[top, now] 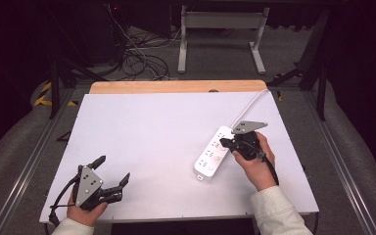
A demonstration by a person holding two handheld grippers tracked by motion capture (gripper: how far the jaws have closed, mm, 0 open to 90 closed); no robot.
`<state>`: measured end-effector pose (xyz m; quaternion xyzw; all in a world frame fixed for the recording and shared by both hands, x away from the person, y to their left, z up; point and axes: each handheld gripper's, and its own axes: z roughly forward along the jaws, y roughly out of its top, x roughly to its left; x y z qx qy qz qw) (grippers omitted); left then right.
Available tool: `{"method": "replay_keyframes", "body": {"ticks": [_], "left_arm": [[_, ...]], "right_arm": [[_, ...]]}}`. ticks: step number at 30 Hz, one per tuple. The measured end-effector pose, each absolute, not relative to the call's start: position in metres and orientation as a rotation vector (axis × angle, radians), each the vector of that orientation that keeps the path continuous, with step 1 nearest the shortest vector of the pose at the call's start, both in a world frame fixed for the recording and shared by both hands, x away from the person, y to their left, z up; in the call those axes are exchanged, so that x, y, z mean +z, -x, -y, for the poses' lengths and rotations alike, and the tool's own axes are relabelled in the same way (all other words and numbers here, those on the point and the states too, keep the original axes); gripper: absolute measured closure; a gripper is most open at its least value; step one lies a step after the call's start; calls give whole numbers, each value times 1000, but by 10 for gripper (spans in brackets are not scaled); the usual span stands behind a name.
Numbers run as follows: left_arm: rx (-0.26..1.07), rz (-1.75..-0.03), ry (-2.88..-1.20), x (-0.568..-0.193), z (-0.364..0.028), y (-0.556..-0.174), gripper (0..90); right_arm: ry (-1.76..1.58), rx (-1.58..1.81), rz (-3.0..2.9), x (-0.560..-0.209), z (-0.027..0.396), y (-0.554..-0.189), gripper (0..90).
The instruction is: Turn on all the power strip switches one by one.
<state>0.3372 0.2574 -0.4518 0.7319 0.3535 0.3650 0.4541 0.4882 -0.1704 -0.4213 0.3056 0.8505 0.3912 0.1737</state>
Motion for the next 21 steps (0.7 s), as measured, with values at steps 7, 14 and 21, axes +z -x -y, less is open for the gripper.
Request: {"method": "replay_keyframes", "body": {"ticks": [7, 14, 21], "left_arm": [[903, -870, -1811, -452, -258, -337, 116], [899, -870, -1808, -452, -257, -337, 116], [902, -870, -1808, -452, -258, -337, 116]], "right_arm": [[-906, 1075, -2409, -430, 172, -497, 900], [-904, 1039, -2423, -438, 171, -502, 900], [-894, 988, -2440, -445, 169, -504, 900]]}}
